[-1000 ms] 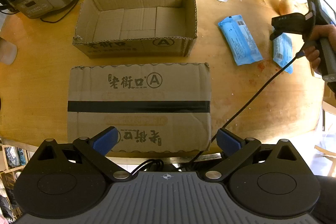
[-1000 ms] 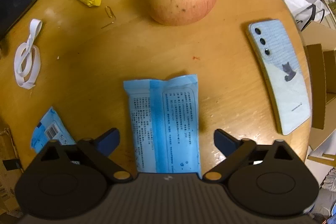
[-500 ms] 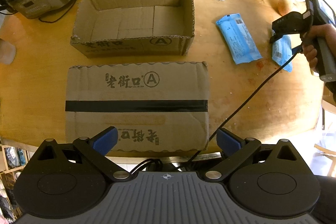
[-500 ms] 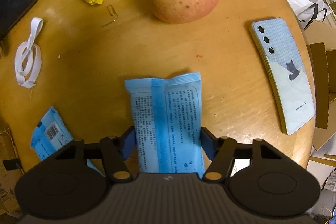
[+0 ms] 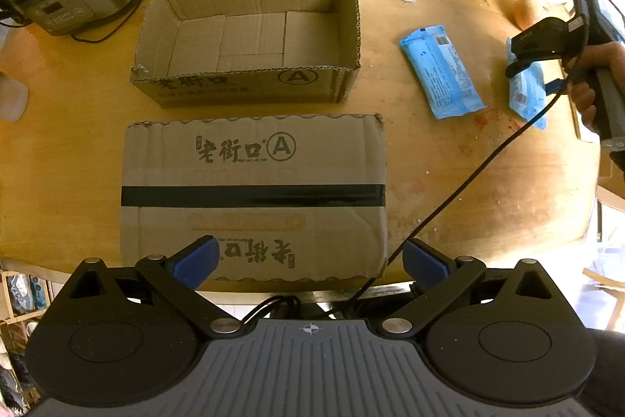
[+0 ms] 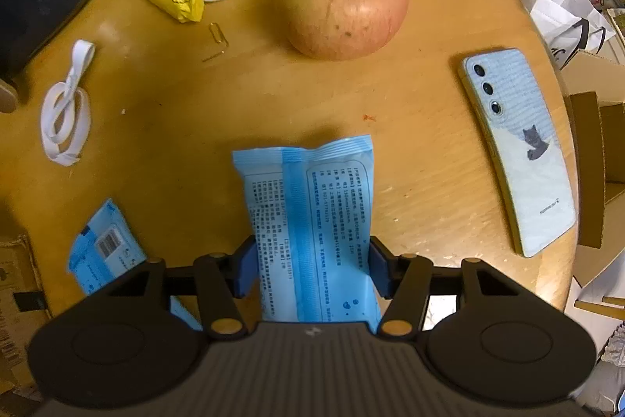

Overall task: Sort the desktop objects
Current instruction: 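Lift the blue wipe pack with the right gripper and carry it to the open box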

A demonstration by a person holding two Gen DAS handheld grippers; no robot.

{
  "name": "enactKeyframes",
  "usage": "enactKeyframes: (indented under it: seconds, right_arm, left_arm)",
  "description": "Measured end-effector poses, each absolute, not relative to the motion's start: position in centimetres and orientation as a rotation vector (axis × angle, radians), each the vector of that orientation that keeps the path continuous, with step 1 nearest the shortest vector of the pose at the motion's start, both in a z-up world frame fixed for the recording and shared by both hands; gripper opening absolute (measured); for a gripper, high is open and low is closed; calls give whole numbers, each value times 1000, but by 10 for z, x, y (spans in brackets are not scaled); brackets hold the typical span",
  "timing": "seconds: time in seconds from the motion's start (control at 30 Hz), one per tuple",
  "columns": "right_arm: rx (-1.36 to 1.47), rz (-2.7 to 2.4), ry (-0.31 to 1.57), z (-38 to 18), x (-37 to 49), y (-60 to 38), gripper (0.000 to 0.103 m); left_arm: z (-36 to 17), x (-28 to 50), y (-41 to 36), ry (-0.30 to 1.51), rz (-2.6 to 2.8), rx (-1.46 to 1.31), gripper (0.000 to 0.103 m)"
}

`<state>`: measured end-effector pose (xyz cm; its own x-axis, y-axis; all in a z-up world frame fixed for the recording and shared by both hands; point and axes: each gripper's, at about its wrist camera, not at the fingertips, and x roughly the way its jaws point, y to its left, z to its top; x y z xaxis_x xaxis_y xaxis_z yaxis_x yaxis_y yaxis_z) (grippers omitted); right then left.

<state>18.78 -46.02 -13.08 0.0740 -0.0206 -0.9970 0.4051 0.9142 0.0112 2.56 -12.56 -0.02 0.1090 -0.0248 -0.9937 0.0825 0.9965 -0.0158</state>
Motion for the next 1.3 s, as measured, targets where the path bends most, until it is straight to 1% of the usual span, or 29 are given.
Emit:
enactKeyframes:
  seconds: [0.33,0.43,0.53,0.8,1.3]
  right_arm:
    - [311,-285,1456,-108,177,-448,55]
    - [310,-284,1455,-91,177,-443,55]
    - [298,-285,1454,-89,180,-449,55]
    - [295,-260,1430,-59,174,-445,56]
    - [260,-201,1405,-46,173,-424,56]
  left_arm:
    - [0,25,-123,1456,-88,43,103]
    - [1,24,-122,1455,-92,43,103]
    - [1,23,-121,1455,-98,43,103]
    - [2,20,-118,1454,-115,46,103]
    - [4,15,-103,1444,-133,43,103]
